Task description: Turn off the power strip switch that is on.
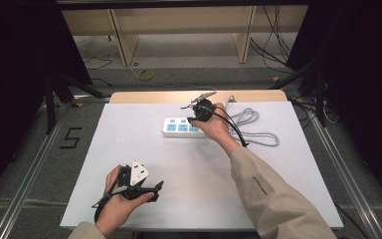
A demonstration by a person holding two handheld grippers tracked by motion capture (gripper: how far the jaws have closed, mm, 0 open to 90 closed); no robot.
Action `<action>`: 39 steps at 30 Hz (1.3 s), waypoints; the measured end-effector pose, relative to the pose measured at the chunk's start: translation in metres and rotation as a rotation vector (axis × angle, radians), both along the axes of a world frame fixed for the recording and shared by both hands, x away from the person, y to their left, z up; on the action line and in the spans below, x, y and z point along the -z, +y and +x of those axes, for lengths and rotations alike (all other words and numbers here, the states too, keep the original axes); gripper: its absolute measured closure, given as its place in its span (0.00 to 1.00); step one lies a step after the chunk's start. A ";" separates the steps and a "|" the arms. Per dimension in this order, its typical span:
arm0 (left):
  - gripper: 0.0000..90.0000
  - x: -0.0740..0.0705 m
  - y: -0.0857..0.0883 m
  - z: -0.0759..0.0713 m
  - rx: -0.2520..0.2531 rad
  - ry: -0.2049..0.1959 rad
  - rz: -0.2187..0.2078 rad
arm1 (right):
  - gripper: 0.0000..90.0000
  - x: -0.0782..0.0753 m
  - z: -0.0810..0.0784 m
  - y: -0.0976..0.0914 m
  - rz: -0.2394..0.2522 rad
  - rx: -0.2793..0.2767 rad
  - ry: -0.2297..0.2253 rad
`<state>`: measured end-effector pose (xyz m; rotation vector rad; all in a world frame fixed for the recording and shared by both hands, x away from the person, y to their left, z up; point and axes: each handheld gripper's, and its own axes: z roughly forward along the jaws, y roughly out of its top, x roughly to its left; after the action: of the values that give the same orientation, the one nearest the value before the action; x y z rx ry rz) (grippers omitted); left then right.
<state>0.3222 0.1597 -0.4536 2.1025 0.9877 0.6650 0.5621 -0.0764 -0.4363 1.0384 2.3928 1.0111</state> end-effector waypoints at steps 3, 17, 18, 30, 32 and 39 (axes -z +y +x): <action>0.18 0.000 0.000 0.000 -0.001 0.001 0.000 | 0.63 -0.002 -0.004 -0.004 -0.005 -0.007 0.004; 0.18 0.000 0.001 0.000 -0.011 0.004 0.001 | 0.50 -0.010 -0.027 -0.035 0.002 -0.044 0.040; 0.18 0.001 0.001 0.000 -0.012 0.002 0.001 | 0.50 -0.010 -0.030 -0.038 0.001 -0.046 0.041; 0.18 0.002 0.000 0.000 -0.010 0.011 0.005 | 0.43 -0.012 -0.059 -0.075 -0.016 -0.082 0.063; 0.18 0.002 0.000 0.001 -0.011 0.012 0.005 | 0.42 -0.012 -0.064 -0.081 -0.010 -0.084 0.067; 0.18 0.002 0.001 0.001 -0.013 0.014 0.003 | 0.40 -0.010 -0.087 -0.099 0.016 -0.089 0.065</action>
<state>0.3227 0.1605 -0.4557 2.1077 1.0090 0.6597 0.4750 -0.1756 -0.4267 0.9929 2.5077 1.0435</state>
